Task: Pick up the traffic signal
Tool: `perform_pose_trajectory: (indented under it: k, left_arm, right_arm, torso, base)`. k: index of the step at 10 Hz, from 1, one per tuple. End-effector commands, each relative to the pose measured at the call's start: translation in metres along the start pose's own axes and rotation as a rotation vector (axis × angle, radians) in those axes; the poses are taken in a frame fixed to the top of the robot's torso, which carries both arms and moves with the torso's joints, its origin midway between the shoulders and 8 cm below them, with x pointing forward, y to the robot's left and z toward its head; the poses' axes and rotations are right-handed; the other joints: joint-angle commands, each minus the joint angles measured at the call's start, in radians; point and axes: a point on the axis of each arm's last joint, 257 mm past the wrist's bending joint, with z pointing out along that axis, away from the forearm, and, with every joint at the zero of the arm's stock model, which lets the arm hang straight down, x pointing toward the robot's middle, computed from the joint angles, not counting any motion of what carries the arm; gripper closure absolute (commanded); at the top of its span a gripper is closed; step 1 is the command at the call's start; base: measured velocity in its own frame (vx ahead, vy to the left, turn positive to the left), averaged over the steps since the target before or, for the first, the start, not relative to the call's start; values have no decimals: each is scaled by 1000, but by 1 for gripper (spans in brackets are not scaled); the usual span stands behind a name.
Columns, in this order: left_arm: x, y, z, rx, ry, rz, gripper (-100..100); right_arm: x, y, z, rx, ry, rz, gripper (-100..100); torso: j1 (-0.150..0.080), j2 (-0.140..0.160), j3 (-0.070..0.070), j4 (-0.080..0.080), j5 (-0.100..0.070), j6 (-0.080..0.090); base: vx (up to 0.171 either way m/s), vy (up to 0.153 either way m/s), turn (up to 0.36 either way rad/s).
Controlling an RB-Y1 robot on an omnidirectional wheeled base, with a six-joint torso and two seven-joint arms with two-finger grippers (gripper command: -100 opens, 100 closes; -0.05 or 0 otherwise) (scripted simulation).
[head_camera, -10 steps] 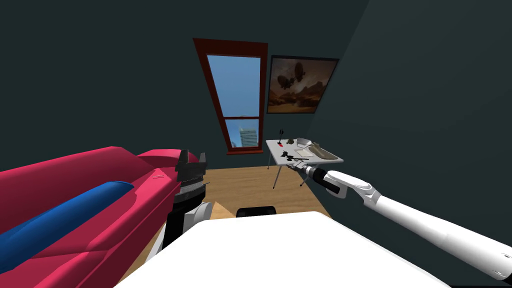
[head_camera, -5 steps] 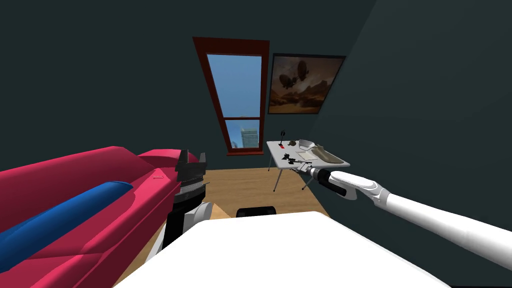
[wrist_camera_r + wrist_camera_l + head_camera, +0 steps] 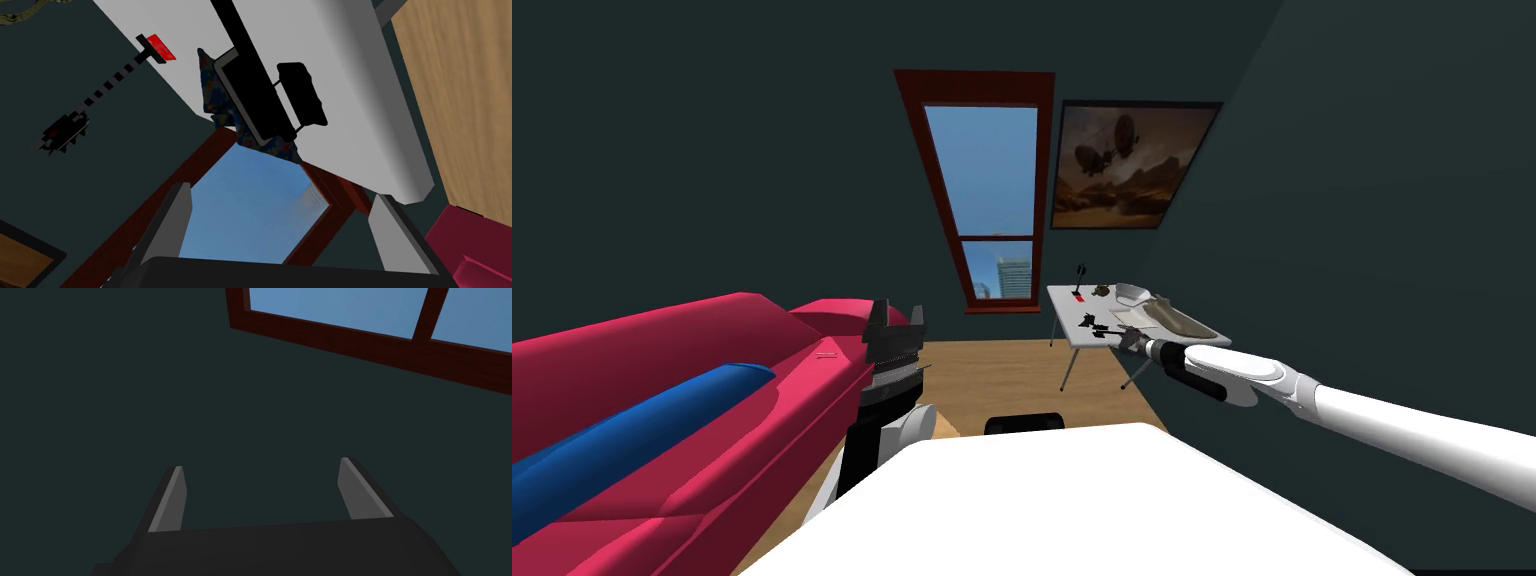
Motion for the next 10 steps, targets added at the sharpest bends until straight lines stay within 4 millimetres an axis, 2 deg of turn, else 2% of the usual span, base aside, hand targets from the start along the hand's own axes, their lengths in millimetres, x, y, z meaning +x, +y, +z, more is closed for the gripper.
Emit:
perform_pose_trajectory:
  k: [1,4,5,6,7,8,9,10]
  left_arm:
    - [0,0,0,0,0,0,0]
    - [0,0,0,0,0,0,0]
    - [0,0,0,0,0,0,0]
    - [0,0,0,0,0,0,0]
    - [0,0,0,0,0,0,0]
    - [0,0,0,0,0,0,0]
    - [0,0,0,0,0,0,0]
    - [0,0,0,0,0,0,0]
  right_arm:
    - [10,0,-1,-1,24,-47,-100]
    - [45,3,-14,-24,107,-187,-100]
    - [45,3,-14,-24,107,-187,-100]
    - [55,8,-18,-36,127,-213,-100]
    - [71,23,-23,-64,153,-228,-100]
    - [60,15,-20,-51,138,-216,-100]
    - [62,16,-21,-52,141,-219,0]
    - [66,24,-18,-42,145,-214,-100]
  torso:
    - [0,0,0,0,0,0]
    - [1,3,2,1,0,0]
    - [1,2,1,0,0,0]
    - [2,3,2,0,0,0]
    - [2,4,2,1,0,0]
    - [2,0,0,0,0,0]
    - [2,3,1,0,0,0]
    - [3,7,4,1,1,0]
  base:
    - [106,-18,16]
    - [107,-31,56]
    - [95,-21,31]
    - [83,-24,56]
    - [175,-30,106]
    - [93,-17,25]
    - [14,-3,-1]
    - [54,-14,74]
